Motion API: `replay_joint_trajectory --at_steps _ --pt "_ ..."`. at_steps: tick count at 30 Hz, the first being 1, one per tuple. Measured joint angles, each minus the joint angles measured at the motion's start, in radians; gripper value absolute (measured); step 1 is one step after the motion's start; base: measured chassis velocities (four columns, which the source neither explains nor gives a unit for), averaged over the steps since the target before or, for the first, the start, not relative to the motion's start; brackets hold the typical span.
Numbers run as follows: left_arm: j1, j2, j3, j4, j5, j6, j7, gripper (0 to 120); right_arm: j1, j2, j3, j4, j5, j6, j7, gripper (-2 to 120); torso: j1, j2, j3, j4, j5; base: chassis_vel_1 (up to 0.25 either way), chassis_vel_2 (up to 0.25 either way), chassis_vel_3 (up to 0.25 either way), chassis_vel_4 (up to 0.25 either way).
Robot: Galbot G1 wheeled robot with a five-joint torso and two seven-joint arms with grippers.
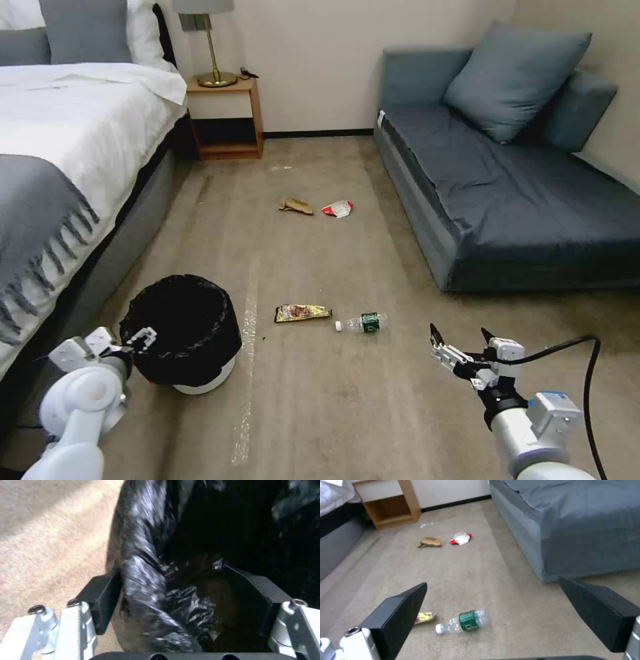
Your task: Pick up the trash bin, then pick up the garbage on the floor and place it into the trash bin.
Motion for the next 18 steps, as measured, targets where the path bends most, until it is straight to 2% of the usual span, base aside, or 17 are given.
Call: replay_joint_trajectory --at_steps 3,5,7,9,13,15,17,18 --pt "-0.013 -0.003 0.013 0.016 0.015 0.008 -0.004 75 -0.002 -0.003 0.005 0.000 0.002 0.001 0.000 100 0.000 0.000 0.000 0.0000 -0.0002 0.000 0.000 0.000 0.000" --pt "-0.031 -0.010 0.019 0.037 0.020 0.025 -0.038 73 -0.004 -0.005 0.012 0.002 0.005 0.001 0.001 100 0.000 0.000 0.000 0.0000 0.0001 0.000 0.000 0.000 0.000" --pt "-0.033 -0.012 0.020 0.042 0.020 0.027 -0.045 73 -0.005 -0.005 0.012 0.003 0.005 0.001 0.001 100 0.000 0.000 0.000 0.0000 0.0001 0.000 0.000 0.000 0.000" --pt "-0.044 -0.014 0.019 0.063 0.021 0.026 -0.063 73 -0.006 -0.004 0.013 0.004 0.005 0.000 0.001 100 0.000 0.000 0.000 0.0001 0.0017 0.000 0.000 0.000 0.000" --pt "-0.046 -0.013 0.018 0.082 0.023 0.023 -0.062 72 -0.006 0.001 0.011 0.004 0.001 0.000 0.002 100 0.000 0.000 -0.001 0.0004 0.0026 0.000 0.000 0.000 0.000" --pt "-0.044 -0.012 0.018 0.097 0.023 0.020 -0.044 63 -0.007 0.011 0.003 0.003 -0.008 0.000 0.003 100 0.000 0.000 -0.001 0.0005 0.0030 0.000 0.000 0.000 0.000" --pt "-0.043 -0.011 0.018 0.099 0.024 0.019 -0.041 61 -0.007 0.012 0.003 0.003 -0.009 0.000 0.003 100 0.000 0.000 -0.001 0.0005 0.0030 0.000 0.000 0.000 0.000" --pt "-0.040 -0.011 0.017 0.104 0.024 0.015 -0.027 52 -0.010 0.019 -0.002 0.002 -0.016 0.001 0.003 100 0.000 0.000 -0.001 0.0005 0.0024 0.000 0.000 0.000 0.000"
